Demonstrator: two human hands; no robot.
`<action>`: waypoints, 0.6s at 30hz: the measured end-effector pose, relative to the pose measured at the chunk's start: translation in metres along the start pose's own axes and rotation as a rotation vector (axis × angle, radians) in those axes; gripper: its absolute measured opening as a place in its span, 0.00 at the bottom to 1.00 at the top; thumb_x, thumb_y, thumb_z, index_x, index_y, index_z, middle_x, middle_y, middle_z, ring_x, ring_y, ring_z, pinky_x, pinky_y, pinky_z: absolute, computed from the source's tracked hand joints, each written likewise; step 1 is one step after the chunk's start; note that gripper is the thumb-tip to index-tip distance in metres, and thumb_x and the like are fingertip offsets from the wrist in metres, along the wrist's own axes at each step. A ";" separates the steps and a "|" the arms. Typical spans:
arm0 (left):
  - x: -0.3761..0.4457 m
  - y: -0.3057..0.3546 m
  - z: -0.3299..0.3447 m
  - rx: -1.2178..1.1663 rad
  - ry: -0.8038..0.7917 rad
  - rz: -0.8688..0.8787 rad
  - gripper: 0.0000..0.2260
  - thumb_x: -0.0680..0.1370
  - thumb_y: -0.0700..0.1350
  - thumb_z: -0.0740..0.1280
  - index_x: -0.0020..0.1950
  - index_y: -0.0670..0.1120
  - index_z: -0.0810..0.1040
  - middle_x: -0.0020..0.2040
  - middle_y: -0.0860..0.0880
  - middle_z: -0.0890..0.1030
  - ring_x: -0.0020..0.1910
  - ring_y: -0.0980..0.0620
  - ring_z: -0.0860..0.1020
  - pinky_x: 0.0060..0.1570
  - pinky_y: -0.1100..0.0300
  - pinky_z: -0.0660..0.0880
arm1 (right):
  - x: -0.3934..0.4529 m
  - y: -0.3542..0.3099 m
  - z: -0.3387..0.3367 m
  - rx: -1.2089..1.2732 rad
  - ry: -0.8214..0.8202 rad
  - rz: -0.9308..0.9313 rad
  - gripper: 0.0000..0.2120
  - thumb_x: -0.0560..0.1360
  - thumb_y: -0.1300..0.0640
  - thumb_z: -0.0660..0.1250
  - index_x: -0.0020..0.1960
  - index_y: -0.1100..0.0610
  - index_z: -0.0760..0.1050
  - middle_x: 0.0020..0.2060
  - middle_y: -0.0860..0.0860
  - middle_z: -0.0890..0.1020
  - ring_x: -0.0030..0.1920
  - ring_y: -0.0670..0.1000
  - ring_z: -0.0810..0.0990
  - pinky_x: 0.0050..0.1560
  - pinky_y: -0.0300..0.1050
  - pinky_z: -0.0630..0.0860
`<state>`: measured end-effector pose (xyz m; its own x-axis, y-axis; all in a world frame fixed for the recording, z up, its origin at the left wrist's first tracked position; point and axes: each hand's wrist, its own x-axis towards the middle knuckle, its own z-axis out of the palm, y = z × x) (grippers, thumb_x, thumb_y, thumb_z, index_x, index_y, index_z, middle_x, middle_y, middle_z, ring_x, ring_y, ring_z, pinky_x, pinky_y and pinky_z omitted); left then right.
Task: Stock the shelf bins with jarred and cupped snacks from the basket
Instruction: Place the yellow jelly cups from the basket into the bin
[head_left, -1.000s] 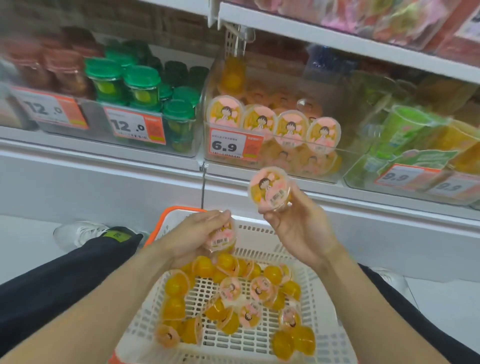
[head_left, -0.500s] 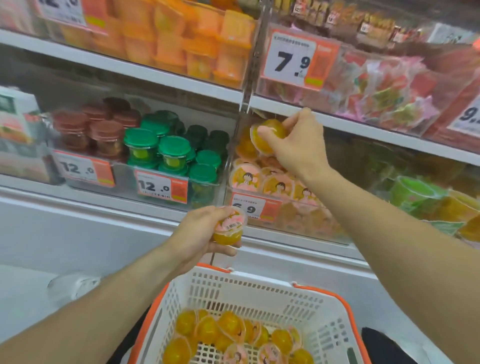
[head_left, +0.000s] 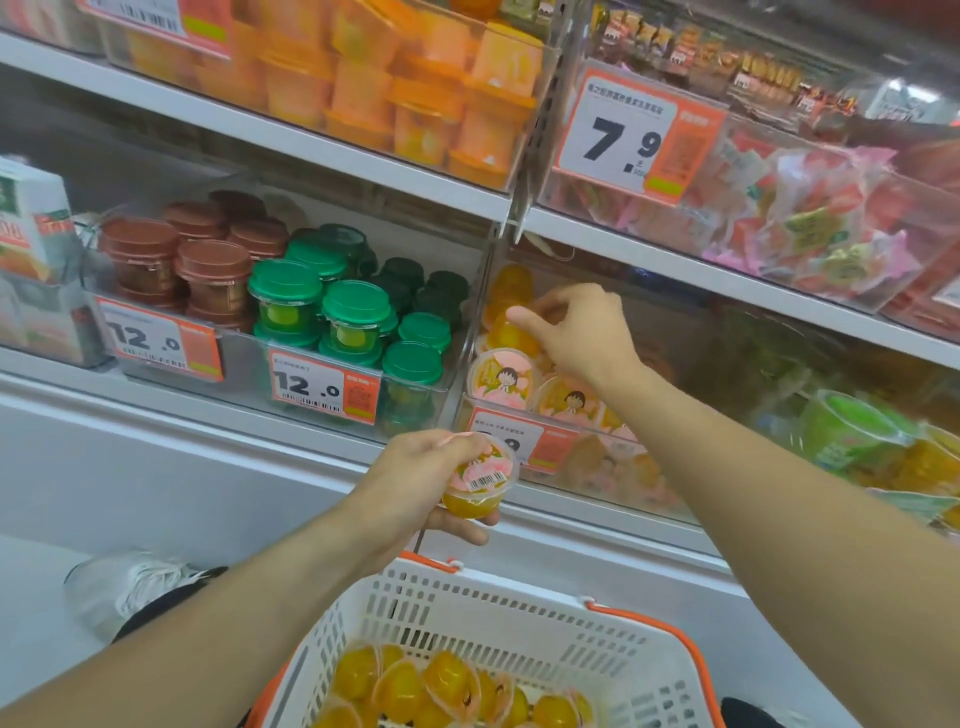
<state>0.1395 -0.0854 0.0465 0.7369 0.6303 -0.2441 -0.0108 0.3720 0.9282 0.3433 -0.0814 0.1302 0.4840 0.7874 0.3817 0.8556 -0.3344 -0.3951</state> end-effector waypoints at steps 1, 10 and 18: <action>0.001 0.001 0.001 -0.008 0.002 -0.004 0.11 0.82 0.47 0.65 0.55 0.40 0.81 0.44 0.37 0.85 0.41 0.39 0.84 0.30 0.54 0.81 | 0.002 -0.001 -0.001 0.010 -0.035 0.007 0.18 0.74 0.40 0.72 0.53 0.53 0.83 0.47 0.49 0.85 0.43 0.48 0.85 0.45 0.41 0.80; 0.000 0.006 0.005 -0.289 0.015 -0.008 0.12 0.80 0.36 0.60 0.61 0.34 0.76 0.52 0.30 0.82 0.47 0.32 0.83 0.32 0.54 0.82 | -0.011 -0.004 -0.016 0.066 0.018 -0.068 0.09 0.80 0.55 0.65 0.53 0.54 0.84 0.43 0.47 0.85 0.44 0.42 0.81 0.51 0.32 0.77; -0.004 0.019 0.027 -0.205 0.027 0.299 0.19 0.73 0.38 0.72 0.62 0.42 0.73 0.53 0.42 0.85 0.52 0.43 0.84 0.47 0.49 0.83 | -0.112 0.004 -0.026 0.635 0.083 0.032 0.04 0.79 0.60 0.67 0.50 0.51 0.78 0.44 0.44 0.84 0.42 0.46 0.83 0.42 0.38 0.79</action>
<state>0.1541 -0.0995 0.0724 0.6625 0.7488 0.0199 -0.3609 0.2957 0.8845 0.2968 -0.1845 0.1078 0.5418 0.7309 0.4150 0.5778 0.0348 -0.8155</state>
